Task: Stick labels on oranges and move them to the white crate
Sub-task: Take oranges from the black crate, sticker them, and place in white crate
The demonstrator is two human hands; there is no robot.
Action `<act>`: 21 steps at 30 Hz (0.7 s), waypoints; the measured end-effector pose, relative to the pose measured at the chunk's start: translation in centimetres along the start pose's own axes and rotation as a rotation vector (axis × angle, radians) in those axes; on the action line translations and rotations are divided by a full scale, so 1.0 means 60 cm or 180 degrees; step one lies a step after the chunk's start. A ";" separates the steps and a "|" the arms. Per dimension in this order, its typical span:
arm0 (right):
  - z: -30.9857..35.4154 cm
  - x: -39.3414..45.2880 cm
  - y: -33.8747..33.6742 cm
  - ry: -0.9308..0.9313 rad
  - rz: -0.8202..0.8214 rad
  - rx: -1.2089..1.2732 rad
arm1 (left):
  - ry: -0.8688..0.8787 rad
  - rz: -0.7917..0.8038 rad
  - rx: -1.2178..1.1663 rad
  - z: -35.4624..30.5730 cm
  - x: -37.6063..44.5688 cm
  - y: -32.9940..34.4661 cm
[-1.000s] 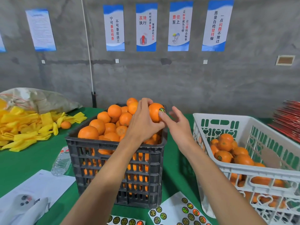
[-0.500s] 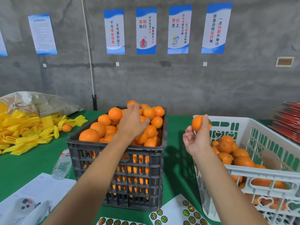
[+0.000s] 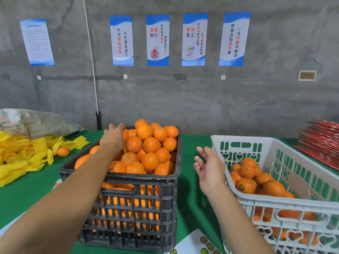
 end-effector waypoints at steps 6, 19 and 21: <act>-0.044 -0.009 -0.017 0.0074 0.0064 -0.0447 | 0.0193 -0.0344 -0.0480 -0.062 -0.084 -0.054; -0.135 -0.068 -0.149 -0.0061 0.0591 -0.3356 | 0.0157 0.0362 -0.0968 -0.159 -0.225 0.020; -0.141 -0.079 -0.169 -0.0139 0.0681 -0.4167 | 0.0066 0.0586 -0.0821 -0.161 -0.216 0.029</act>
Point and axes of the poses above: each hand's wrist, its own x-axis towards the middle knuckle, its own y-axis out of the palm, z = x × y, the point moved 9 cm from there along x, towards the middle knuckle, and after that the axes turned 5 degrees about z, right-handed, at the moved point
